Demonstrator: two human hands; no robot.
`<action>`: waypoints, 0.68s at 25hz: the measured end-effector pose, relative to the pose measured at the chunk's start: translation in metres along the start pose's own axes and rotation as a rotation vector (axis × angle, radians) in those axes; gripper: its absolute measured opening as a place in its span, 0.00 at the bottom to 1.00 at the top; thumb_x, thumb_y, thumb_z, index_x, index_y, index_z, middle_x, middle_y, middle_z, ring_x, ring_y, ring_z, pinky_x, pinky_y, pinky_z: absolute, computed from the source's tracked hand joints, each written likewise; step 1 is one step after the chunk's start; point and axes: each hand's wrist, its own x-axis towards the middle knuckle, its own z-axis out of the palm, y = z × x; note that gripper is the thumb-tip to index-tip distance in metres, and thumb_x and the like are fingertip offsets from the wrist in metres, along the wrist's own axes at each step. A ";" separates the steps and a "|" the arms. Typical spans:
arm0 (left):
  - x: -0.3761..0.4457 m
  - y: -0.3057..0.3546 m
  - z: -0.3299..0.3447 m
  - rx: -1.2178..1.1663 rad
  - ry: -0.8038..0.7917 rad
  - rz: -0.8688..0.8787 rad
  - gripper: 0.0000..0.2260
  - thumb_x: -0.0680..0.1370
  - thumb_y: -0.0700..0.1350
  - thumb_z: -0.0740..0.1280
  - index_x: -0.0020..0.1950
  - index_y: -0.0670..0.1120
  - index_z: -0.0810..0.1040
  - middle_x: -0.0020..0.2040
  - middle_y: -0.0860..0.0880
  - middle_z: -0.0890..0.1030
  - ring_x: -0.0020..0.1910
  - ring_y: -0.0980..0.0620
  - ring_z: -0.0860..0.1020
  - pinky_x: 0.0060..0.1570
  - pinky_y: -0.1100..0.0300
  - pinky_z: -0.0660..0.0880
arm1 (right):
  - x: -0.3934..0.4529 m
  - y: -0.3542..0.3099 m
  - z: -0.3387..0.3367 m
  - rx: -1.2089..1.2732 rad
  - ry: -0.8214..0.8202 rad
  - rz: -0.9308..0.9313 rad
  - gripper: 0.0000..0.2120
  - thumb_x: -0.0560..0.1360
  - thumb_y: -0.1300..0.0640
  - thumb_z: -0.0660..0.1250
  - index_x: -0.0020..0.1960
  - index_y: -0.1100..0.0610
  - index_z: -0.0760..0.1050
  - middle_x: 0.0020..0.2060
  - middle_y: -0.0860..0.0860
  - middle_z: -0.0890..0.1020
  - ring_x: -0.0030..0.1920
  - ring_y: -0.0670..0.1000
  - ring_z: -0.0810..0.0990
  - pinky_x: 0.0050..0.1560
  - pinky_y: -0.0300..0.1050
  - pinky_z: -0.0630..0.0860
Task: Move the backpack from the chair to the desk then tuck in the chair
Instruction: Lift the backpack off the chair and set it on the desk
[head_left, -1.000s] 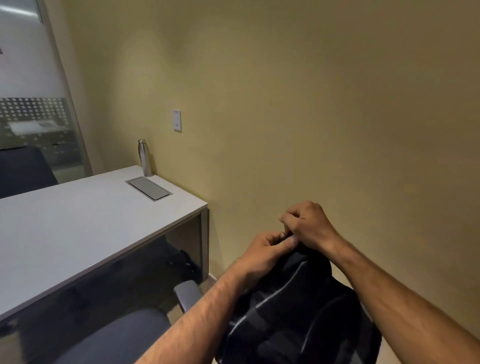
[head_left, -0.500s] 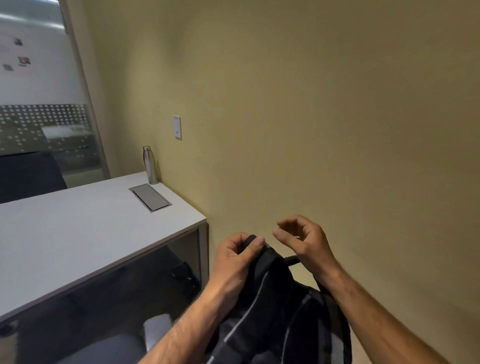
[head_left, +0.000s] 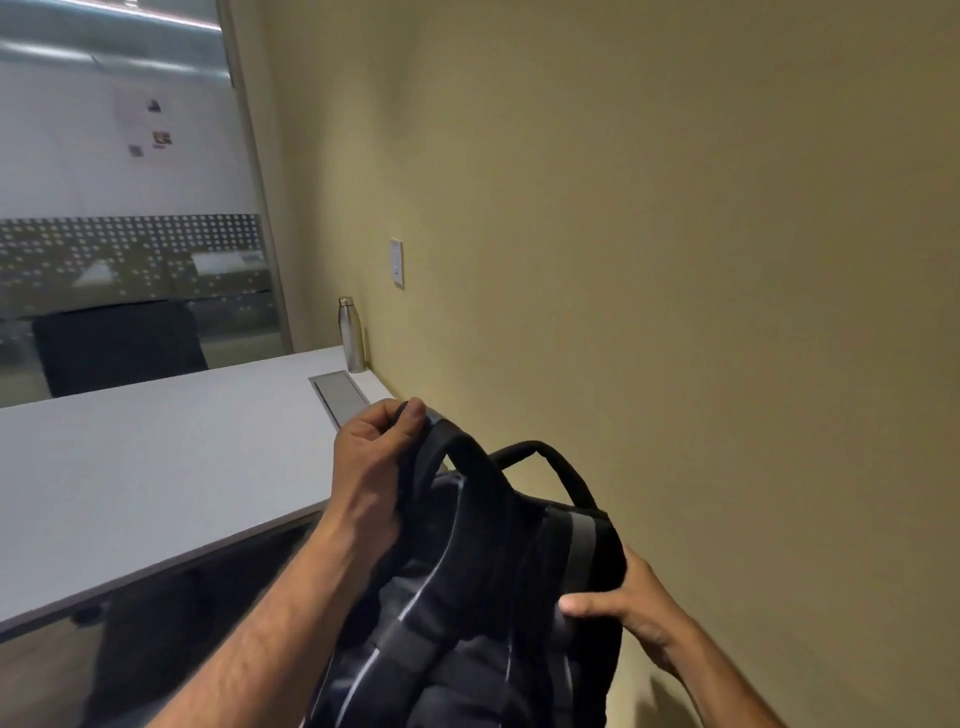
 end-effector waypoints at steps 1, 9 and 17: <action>0.011 0.001 -0.003 0.002 0.011 0.021 0.11 0.80 0.42 0.67 0.39 0.39 0.76 0.25 0.50 0.77 0.23 0.55 0.73 0.23 0.66 0.70 | 0.013 -0.005 0.005 0.017 -0.018 0.016 0.40 0.50 0.58 0.88 0.61 0.52 0.81 0.54 0.51 0.88 0.56 0.52 0.86 0.55 0.49 0.83; 0.127 0.019 -0.080 0.011 0.088 0.089 0.16 0.75 0.55 0.66 0.31 0.48 0.75 0.25 0.51 0.72 0.23 0.54 0.69 0.25 0.63 0.67 | 0.121 -0.086 0.089 0.356 0.189 -0.124 0.20 0.54 0.81 0.77 0.44 0.69 0.84 0.41 0.65 0.88 0.42 0.67 0.88 0.50 0.64 0.84; 0.214 -0.039 -0.164 0.380 0.233 -0.052 0.25 0.71 0.63 0.74 0.41 0.39 0.77 0.38 0.41 0.79 0.38 0.44 0.76 0.38 0.54 0.71 | 0.202 -0.155 0.134 0.493 0.181 -0.327 0.21 0.55 0.83 0.73 0.37 0.61 0.87 0.38 0.62 0.88 0.36 0.61 0.87 0.41 0.56 0.86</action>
